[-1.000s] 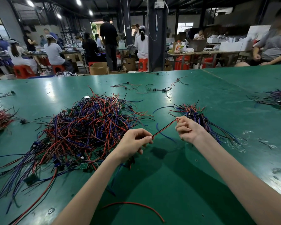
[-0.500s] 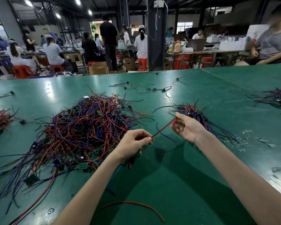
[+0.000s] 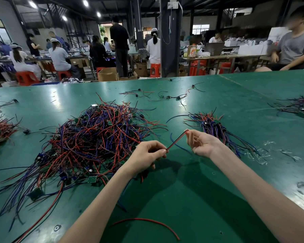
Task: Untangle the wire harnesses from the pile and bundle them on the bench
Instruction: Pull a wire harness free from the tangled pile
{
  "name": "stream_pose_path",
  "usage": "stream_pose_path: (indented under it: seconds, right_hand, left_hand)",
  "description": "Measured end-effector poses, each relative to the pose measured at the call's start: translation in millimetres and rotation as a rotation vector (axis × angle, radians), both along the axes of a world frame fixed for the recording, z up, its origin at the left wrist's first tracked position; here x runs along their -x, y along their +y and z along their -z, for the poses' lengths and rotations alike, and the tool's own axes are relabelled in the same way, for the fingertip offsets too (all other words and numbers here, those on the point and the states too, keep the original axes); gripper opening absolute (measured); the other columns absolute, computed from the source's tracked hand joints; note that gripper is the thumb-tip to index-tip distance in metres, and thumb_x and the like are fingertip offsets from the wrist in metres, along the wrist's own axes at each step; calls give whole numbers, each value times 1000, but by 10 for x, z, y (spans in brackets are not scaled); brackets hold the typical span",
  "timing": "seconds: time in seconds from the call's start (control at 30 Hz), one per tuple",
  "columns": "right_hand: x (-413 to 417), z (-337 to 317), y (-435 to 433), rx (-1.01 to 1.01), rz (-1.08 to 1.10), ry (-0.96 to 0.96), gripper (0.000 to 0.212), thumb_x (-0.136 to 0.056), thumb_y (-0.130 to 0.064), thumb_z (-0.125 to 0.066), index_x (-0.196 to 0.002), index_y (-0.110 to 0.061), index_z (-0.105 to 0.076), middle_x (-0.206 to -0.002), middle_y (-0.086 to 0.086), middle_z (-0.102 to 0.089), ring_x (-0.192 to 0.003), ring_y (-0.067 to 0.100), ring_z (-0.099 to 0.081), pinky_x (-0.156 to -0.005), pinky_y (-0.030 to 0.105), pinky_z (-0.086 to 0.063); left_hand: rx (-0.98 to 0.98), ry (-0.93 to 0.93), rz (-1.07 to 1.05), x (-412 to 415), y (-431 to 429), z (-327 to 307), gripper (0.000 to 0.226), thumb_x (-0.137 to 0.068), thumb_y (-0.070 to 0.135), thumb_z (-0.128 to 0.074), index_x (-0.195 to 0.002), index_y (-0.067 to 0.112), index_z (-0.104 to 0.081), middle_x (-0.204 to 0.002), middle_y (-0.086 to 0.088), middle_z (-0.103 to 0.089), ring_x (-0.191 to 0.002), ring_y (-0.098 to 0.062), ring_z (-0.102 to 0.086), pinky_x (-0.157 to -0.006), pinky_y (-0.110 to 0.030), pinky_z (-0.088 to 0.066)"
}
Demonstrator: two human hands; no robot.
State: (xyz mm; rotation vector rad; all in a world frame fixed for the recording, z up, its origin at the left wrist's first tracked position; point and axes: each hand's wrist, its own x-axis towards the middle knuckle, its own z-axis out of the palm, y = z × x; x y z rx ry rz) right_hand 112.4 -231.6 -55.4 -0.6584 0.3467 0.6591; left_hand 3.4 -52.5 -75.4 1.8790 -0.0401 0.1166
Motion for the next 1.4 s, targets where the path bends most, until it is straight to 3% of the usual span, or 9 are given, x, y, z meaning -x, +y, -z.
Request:
stream_pose_path:
  seconds: [0.13,0.23,0.53,0.77,0.9,1.07,1.2,1.3,1.4]
  right_hand:
    - [17,3,-6,-32,13,-3,39,-91,-3,-56,-55,12,-64,-51,18,-60,-37,17,-59,-36,16,-46]
    - [-14,-17,43,193,132,-224,25,-92,-3,-56,-68,1,-57,-51,12,-57,-36,12,-57,-36,15,-46]
    - [-85,222,1,1390,618,-1726,20,-91,-7,-62,-73,1,-56,-55,8,-56,-44,25,-52,-45,31,-44]
    - [-122,259,-11,1531,726,-1914,22,-88,-7,-64,-70,4,-57,-54,13,-54,-42,29,-49,-37,35,-42]
    - [-126,233,5,1389,678,-1703,23,-90,-10,-64,-70,-1,-56,-54,8,-57,-43,24,-49,-48,29,-40]
    - [-153,136,75,784,331,-864,31,-92,-18,-59,-63,-11,-49,-51,1,-53,-31,5,-40,-33,16,-29]
    - [-171,81,41,380,151,-419,29,-92,-7,-56,-66,-11,-44,-44,-1,-44,-27,3,-33,-26,15,-20]
    - [-163,91,13,171,50,-246,25,-95,-5,-48,-72,-12,-41,-38,-6,-42,-26,-1,-33,-24,11,-19]
    - [-137,82,27,238,77,-277,26,-94,-5,-51,-70,-11,-43,-39,-4,-44,-26,0,-34,-25,12,-21]
  left_hand:
    - [-3,6,0,3,3,-3,12,-92,9,-61,-83,16,-67,-70,7,-69,-62,-6,-53,-43,-20,-44]
    - [-13,16,-4,7,8,-1,13,-92,9,-61,-83,16,-67,-69,8,-69,-61,-4,-54,-44,-20,-44]
    - [44,51,22,19,16,-20,12,-90,8,-62,-79,12,-67,-68,4,-70,-56,-4,-54,-45,-18,-42]
    - [151,67,73,35,3,-45,12,-89,7,-63,-78,12,-68,-68,1,-69,-52,-5,-53,-44,-16,-41]
    - [153,64,66,29,1,-53,13,-89,6,-62,-78,12,-68,-66,2,-69,-51,-4,-51,-43,-16,-40]
    - [136,66,69,32,-6,-51,11,-89,6,-62,-79,10,-67,-67,3,-69,-52,-4,-52,-43,-16,-40]
    - [103,79,73,31,4,-41,10,-89,9,-63,-80,10,-67,-68,3,-69,-54,-3,-53,-45,-17,-41]
    - [84,88,75,26,15,-30,9,-89,10,-64,-81,11,-68,-69,3,-70,-55,-4,-53,-46,-17,-41]
    - [72,93,73,26,23,-26,10,-89,11,-64,-80,12,-68,-69,3,-70,-56,-4,-54,-46,-17,-41]
